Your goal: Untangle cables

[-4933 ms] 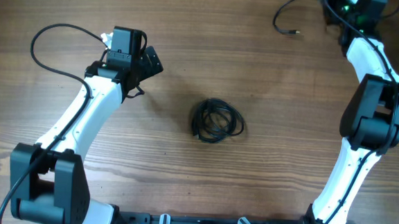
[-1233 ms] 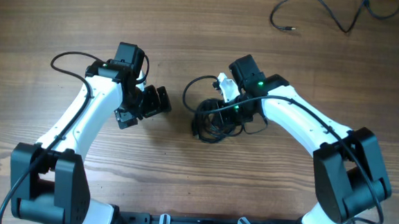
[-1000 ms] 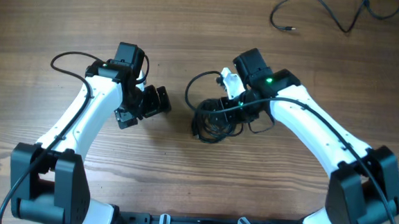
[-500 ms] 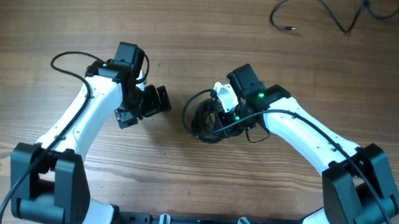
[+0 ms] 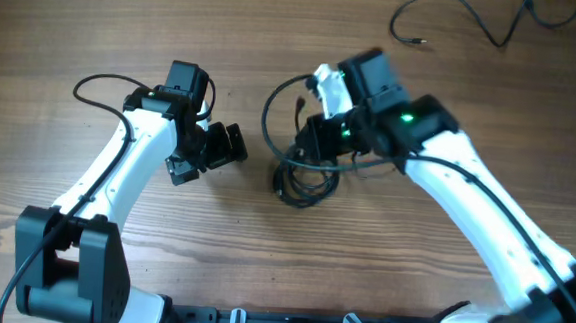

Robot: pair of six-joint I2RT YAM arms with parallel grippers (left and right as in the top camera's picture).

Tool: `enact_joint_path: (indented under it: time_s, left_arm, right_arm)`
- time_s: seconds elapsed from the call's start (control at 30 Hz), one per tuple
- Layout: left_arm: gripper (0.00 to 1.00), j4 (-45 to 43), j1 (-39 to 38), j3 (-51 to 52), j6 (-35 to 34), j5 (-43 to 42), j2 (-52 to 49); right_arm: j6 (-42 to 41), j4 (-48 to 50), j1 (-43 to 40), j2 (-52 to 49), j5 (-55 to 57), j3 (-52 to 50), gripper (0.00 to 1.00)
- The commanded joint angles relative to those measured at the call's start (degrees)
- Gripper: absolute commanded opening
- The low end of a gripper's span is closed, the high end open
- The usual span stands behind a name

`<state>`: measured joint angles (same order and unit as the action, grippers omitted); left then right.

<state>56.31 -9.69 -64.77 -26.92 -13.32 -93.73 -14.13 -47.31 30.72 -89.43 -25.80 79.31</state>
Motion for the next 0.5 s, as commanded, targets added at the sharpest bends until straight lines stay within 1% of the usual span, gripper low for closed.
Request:
enact_joint_path:
  time_s: [0.0, 0.03, 0.1, 0.2, 0.27, 0.37, 0.47]
  left_arm:
    - [1.00, -0.17, 0.20, -0.07, -0.59, 0.33, 0.94]
    - [1.00, -0.20, 0.20, -0.07, -0.59, 0.33, 0.94]
    - [1.00, -0.48, 0.20, -0.07, -0.59, 0.33, 0.94]
    - [1.00, -0.37, 0.20, -0.07, -0.59, 0.33, 0.94]
    - [1.00, -0.39, 0.20, -0.07, -0.59, 0.33, 0.94]
    - [1.00, -0.39, 0.20, -0.07, -0.57, 0.33, 0.94]
    - [1.00, -0.37, 0.20, -0.07, -0.59, 0.33, 0.94]
  right_arm:
    - [-0.90, 0.57, -0.04, 7.23, 3.82, 1.75, 0.04]
    - [-1.14, 2.36, -0.02, 9.16, 3.93, 1.75, 0.04]
    - [-5.81, 10.10, -0.02, 13.38, 3.74, 1.75, 0.04]
    - [-12.41, 18.93, -0.02, 16.52, 3.72, 1.75, 0.04]
    - [-14.67, 22.14, -0.02, 16.74, 3.74, 1.75, 0.04]
    - [-16.37, 24.28, -0.02, 16.68, 3.72, 1.75, 0.04]
    - [-19.04, 33.14, -0.02, 16.70, 3.69, 1.75, 0.04]
